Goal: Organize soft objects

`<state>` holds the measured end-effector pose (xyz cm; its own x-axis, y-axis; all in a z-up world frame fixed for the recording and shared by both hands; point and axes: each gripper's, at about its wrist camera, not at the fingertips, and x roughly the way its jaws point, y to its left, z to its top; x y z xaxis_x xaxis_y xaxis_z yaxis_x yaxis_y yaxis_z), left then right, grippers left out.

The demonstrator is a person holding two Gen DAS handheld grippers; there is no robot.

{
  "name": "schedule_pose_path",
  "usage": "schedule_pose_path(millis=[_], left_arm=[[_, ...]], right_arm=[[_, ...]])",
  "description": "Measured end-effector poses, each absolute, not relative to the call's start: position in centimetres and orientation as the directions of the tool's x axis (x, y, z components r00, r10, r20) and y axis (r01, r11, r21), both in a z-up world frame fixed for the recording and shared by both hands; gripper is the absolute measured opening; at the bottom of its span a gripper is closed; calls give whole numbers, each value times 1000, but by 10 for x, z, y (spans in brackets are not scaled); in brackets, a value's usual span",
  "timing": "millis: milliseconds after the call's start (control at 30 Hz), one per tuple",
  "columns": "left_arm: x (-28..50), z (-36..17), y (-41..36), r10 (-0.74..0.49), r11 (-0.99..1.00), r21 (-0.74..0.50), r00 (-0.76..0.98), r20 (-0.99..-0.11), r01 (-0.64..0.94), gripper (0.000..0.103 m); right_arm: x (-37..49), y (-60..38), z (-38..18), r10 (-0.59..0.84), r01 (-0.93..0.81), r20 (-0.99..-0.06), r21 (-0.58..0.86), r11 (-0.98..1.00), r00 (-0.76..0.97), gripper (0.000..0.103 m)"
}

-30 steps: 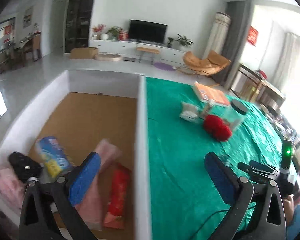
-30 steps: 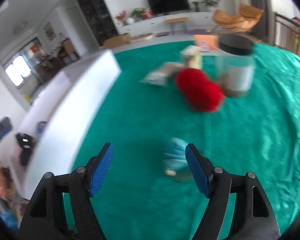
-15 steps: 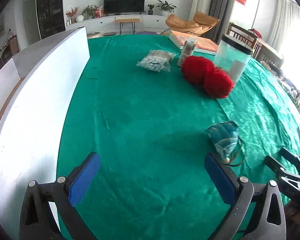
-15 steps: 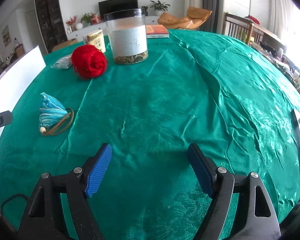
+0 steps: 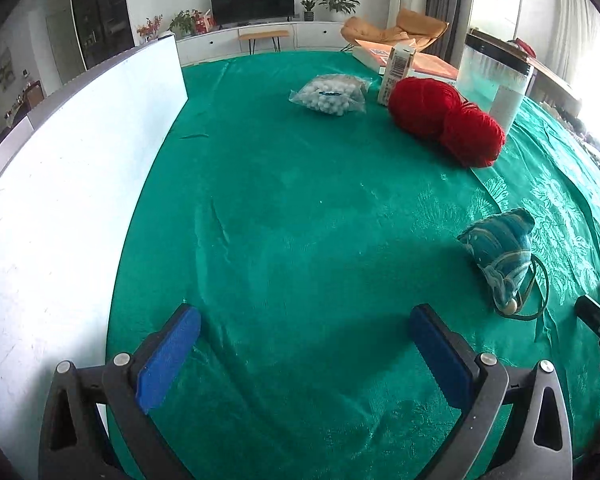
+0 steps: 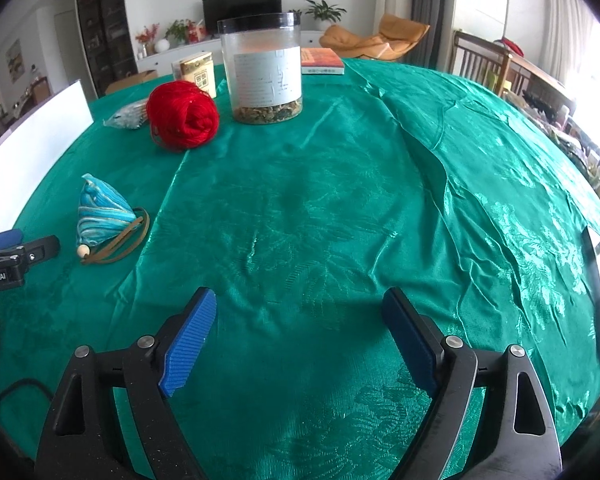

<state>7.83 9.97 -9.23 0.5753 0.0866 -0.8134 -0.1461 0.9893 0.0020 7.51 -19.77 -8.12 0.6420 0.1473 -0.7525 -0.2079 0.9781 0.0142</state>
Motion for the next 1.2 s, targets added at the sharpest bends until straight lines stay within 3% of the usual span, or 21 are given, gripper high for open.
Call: schedule_pose_path(millis=[367, 467, 533, 667, 700, 800, 933, 1200], left_arm=[[78, -92, 100, 87, 989, 2, 576, -813, -146, 103], [78, -92, 100, 86, 989, 2, 576, -813, -146, 103], [78, -92, 100, 86, 989, 1, 576, -813, -146, 103], [78, -92, 100, 86, 989, 1, 576, -813, -146, 103], [78, -92, 100, 86, 989, 1, 576, -813, -146, 103], [78, -92, 100, 86, 989, 1, 576, -813, -146, 103], [78, -92, 100, 86, 989, 1, 576, -813, -147, 103], [78, -92, 100, 87, 989, 1, 576, -813, -147, 103]], right_arm=[[77, -195, -80, 162, -217, -765, 29, 976, 624, 88], [75, -185, -61, 404, -332, -694, 246, 911, 596, 88], [79, -163, -50, 469, -407, -668, 261, 875, 579, 86], [105, -114, -53, 525, -508, -700, 264, 820, 484, 85], [111, -104, -58, 525, -524, -715, 257, 812, 463, 82], [126, -88, -73, 493, -541, -763, 226, 810, 419, 54], [120, -106, -70, 441, -521, -765, 163, 838, 469, 48], [164, -191, -63, 248, -286, -765, 86, 954, 595, 48]])
